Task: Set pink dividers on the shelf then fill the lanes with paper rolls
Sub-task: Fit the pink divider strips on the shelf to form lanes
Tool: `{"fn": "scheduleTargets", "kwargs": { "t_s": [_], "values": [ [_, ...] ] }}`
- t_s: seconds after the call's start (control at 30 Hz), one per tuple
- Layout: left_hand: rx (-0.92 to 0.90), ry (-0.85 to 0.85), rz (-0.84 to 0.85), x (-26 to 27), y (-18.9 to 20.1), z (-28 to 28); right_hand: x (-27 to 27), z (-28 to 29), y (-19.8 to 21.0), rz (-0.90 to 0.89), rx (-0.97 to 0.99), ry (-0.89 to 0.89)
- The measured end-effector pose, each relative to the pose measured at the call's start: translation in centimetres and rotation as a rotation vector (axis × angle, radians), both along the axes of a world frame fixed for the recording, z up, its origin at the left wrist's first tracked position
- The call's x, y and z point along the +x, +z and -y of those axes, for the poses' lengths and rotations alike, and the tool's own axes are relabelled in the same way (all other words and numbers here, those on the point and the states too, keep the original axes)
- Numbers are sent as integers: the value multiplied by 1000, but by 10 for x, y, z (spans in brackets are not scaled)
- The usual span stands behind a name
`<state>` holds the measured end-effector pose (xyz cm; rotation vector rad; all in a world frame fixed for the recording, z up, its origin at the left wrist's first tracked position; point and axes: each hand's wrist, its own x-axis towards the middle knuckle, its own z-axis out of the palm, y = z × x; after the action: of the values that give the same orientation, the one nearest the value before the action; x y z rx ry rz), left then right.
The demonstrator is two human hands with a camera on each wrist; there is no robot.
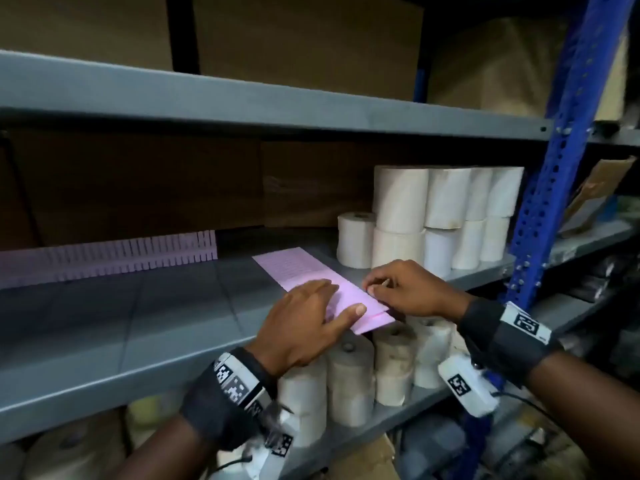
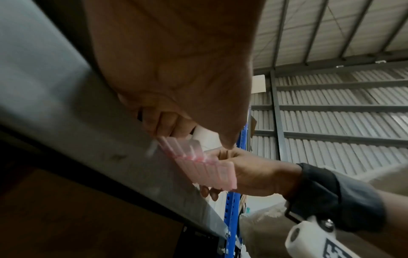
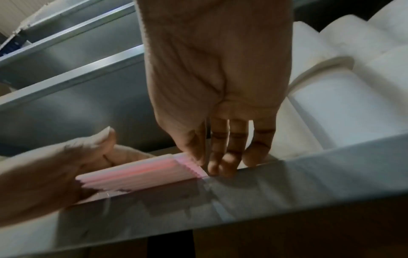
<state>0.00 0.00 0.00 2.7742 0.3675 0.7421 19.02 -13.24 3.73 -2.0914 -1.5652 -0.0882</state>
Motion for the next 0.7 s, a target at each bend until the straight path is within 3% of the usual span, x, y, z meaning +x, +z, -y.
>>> {"fn": "scheduleTargets", "kwargs": {
  "t_s": [0.27,0.43,0.7],
  "values": [
    [84,62,66,6,-20,-8,25,-15,-7,-109,-45,109],
    [66,50,72,2,-14,0,22,-8,-2,-238,-34,161],
    [41,49,-10,1,8,11,33,-1,5,-248,10,285]
  ]
}}
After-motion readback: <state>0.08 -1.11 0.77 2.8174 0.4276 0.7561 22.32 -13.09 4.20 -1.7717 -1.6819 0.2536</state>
